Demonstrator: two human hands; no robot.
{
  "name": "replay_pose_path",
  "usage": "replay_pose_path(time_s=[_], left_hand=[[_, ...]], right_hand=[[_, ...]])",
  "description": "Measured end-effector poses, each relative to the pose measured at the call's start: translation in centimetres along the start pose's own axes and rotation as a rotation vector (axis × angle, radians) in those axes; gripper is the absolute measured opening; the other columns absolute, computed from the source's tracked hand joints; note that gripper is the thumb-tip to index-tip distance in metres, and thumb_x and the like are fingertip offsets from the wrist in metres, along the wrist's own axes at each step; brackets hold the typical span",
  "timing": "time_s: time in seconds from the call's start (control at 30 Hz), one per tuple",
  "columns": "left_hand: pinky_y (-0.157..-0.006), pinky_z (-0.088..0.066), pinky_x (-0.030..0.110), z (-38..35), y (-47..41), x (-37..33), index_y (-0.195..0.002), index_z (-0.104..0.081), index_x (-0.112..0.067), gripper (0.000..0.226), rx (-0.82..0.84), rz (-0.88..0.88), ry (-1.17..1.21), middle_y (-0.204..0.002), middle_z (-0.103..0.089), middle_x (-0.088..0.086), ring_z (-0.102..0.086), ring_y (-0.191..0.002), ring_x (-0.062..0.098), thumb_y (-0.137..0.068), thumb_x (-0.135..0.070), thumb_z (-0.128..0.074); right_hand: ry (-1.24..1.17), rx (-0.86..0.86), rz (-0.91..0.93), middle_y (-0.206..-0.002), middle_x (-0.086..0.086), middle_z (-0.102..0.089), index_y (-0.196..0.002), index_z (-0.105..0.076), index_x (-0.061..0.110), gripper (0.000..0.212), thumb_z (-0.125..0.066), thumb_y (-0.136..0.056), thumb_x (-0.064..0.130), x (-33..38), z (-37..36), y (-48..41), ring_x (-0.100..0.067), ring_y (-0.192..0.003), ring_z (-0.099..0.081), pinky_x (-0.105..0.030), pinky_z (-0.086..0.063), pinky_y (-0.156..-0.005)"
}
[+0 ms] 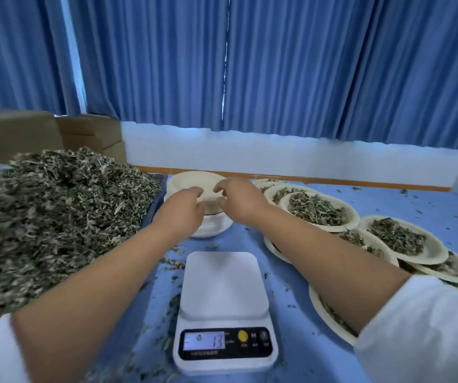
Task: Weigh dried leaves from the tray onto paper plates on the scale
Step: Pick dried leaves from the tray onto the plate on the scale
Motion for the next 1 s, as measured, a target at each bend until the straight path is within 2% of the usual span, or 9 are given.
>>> replay_pose_path(time_s=[0.07,0.13,0.17,0.3,0.47,0.6,0.7,0.8,1.0], left_hand=[[-0.093,-0.043,0.035,-0.2,-0.4,1.2,-0.139,-0.043,-0.006,0.042,0.008,0.013,0.002,-0.135,-0.052,0.012,-0.054,-0.116,0.028,-0.098,-0.016,-0.044],[-0.089,-0.044,0.034,-0.8,-0.7,2.1,-0.141,-0.04,-0.007,0.042,0.061,0.029,-0.022,-0.135,-0.051,0.012,-0.057,-0.11,0.029,-0.1,-0.018,-0.04],[-0.088,-0.044,0.032,-1.2,-0.8,2.5,-0.143,-0.037,-0.008,0.044,0.09,0.033,-0.026,-0.138,-0.049,0.01,-0.057,-0.11,0.03,-0.1,-0.017,-0.039],[-0.094,-0.039,0.029,-1.9,-1.0,2.8,-0.147,-0.029,-0.01,0.048,0.132,0.024,-0.06,-0.149,-0.036,0.007,-0.049,-0.124,0.027,-0.1,-0.015,-0.037],[-0.107,-0.029,0.029,-2.2,-0.7,2.9,-0.149,-0.023,-0.011,0.052,0.14,0.023,-0.059,-0.156,-0.023,0.004,-0.027,-0.141,0.02,-0.099,-0.013,-0.038],[-0.103,-0.033,0.03,-1.9,-0.6,2.8,-0.149,-0.024,-0.01,0.052,0.132,0.028,-0.036,-0.155,-0.025,0.004,-0.044,-0.13,0.027,-0.098,-0.013,-0.038],[-0.095,-0.039,0.031,-1.6,-0.5,2.4,-0.145,-0.03,-0.009,0.049,0.121,0.028,-0.009,-0.15,-0.034,0.006,-0.057,-0.105,0.026,-0.098,-0.012,-0.039],[-0.08,-0.043,0.03,-1.0,-0.4,2.2,-0.141,-0.035,-0.009,0.044,0.088,0.032,0.007,-0.141,-0.042,0.006,-0.056,-0.087,0.023,-0.097,-0.011,-0.04],[-0.084,-0.051,0.039,0.2,0.7,2.2,-0.142,-0.036,-0.009,0.046,-0.094,0.116,0.194,-0.14,-0.045,0.009,-0.063,-0.101,0.031,-0.098,-0.019,-0.043]], right_hand=[[0.026,0.031,0.028,-0.131,-0.008,-0.053,-0.122,-0.06,0.019,0.028,-0.049,-0.097,0.02,-0.1,-0.8,-1.0,-0.026,-0.125,-0.045,-0.04,-0.043,-0.099],[0.055,0.078,0.06,-0.114,-0.013,-0.058,-0.092,-0.062,0.019,0.019,-0.044,-0.098,0.019,-0.1,-1.8,-1.5,-0.033,-0.119,-0.046,-0.044,-0.044,-0.095],[0.065,0.081,0.074,-0.108,-0.014,-0.058,-0.087,-0.062,0.016,0.023,-0.043,-0.098,0.019,-0.1,-2.2,-1.7,-0.033,-0.114,-0.047,-0.044,-0.045,-0.093],[0.097,0.032,0.124,-0.112,-0.005,-0.062,-0.11,-0.068,0.017,0.027,-0.046,-0.098,0.026,0.0,-2.5,-2.4,-0.027,-0.117,-0.046,-0.043,-0.043,-0.096],[0.073,0.014,0.148,-0.104,-0.001,-0.068,-0.102,-0.07,0.015,0.025,-0.046,-0.098,0.021,-0.1,-2.4,-2.7,-0.023,-0.105,-0.054,-0.04,-0.048,-0.088],[0.062,-0.021,0.153,-0.099,-0.001,-0.069,-0.1,-0.071,0.015,0.024,-0.051,-0.095,0.027,-0.2,-2.2,-2.8,-0.021,-0.103,-0.054,-0.039,-0.051,-0.08],[0.048,-0.024,0.143,-0.105,-0.001,-0.069,-0.108,-0.071,0.018,0.025,-0.053,-0.095,0.029,-0.2,-2.1,-3.1,-0.02,-0.108,-0.052,-0.039,-0.05,-0.083],[0.013,-0.039,0.18,-0.099,-0.001,-0.069,-0.101,-0.073,0.016,0.022,-0.055,-0.095,0.027,0.2,-1.8,-3.2,-0.021,-0.105,-0.052,-0.039,-0.048,-0.085],[-0.19,-0.029,0.123,-0.106,0.001,-0.068,-0.105,-0.068,0.014,0.019,-0.055,-0.096,0.025,0.7,-1.2,-2.1,-0.018,-0.1,-0.058,-0.035,-0.047,-0.087]])
Point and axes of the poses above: each hand's wrist, its own y-axis away from the middle knuckle, its own z-axis out of the back of the hand, x = y × z, the point moved 6 cm from there along -y, towards the middle knuckle
